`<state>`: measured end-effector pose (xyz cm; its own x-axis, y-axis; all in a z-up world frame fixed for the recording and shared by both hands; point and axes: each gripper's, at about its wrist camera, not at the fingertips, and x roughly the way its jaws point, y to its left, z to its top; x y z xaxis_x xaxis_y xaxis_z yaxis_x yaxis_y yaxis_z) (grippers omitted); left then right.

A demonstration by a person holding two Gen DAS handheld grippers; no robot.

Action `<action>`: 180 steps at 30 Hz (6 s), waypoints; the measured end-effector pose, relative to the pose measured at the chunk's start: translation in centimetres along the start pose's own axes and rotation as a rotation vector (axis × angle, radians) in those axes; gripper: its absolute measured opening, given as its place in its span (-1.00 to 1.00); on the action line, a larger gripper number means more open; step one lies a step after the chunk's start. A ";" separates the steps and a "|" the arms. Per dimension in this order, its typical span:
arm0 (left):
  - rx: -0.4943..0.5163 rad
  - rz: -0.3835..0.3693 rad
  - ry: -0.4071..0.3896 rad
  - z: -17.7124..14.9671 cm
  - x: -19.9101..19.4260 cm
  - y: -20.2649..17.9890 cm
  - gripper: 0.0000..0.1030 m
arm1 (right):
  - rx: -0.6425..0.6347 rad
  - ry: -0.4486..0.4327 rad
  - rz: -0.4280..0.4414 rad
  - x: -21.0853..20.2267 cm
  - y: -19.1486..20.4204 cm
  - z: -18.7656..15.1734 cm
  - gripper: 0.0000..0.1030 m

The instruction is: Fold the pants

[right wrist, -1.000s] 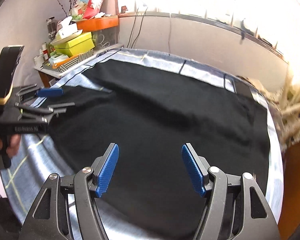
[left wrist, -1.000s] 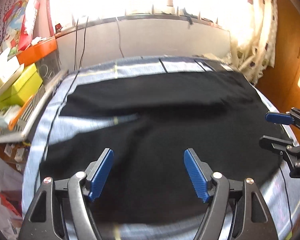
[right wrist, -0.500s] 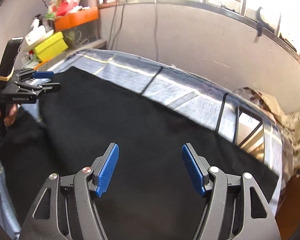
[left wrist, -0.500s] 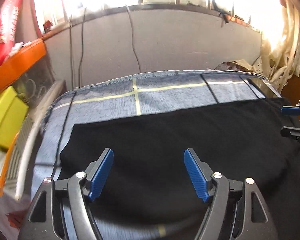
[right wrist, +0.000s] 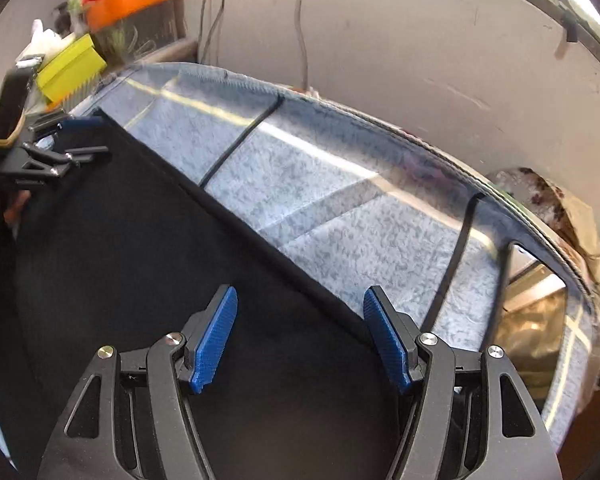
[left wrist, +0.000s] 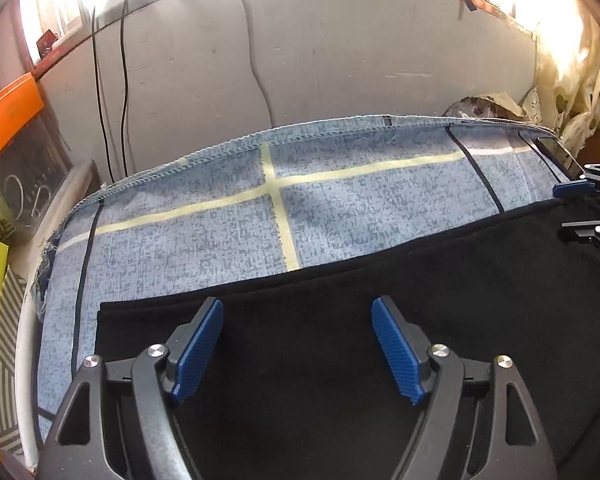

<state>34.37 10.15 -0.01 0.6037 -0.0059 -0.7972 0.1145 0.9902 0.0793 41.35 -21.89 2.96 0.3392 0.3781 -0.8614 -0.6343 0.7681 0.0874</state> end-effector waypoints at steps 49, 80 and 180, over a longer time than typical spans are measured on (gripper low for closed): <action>-0.278 -0.064 -0.184 -18.7 -19.8 -2.9 0.06 | 0.051 -0.262 -0.026 -16.1 19.8 -23.2 -0.16; -0.694 -0.088 -0.196 -25.9 -18.5 5.6 -0.62 | 0.828 -0.350 -0.152 -20.8 7.9 -33.2 -0.15; -0.153 -0.136 -0.104 -23.3 -18.4 -8.9 -0.77 | 0.144 -0.189 -0.199 -13.1 23.6 -24.3 -0.17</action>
<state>3.89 4.73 0.01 0.6698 -0.1472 -0.7278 0.0839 0.9889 -0.1228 5.07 -21.27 4.16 0.5786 0.2917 -0.7617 -0.4417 0.8971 0.0080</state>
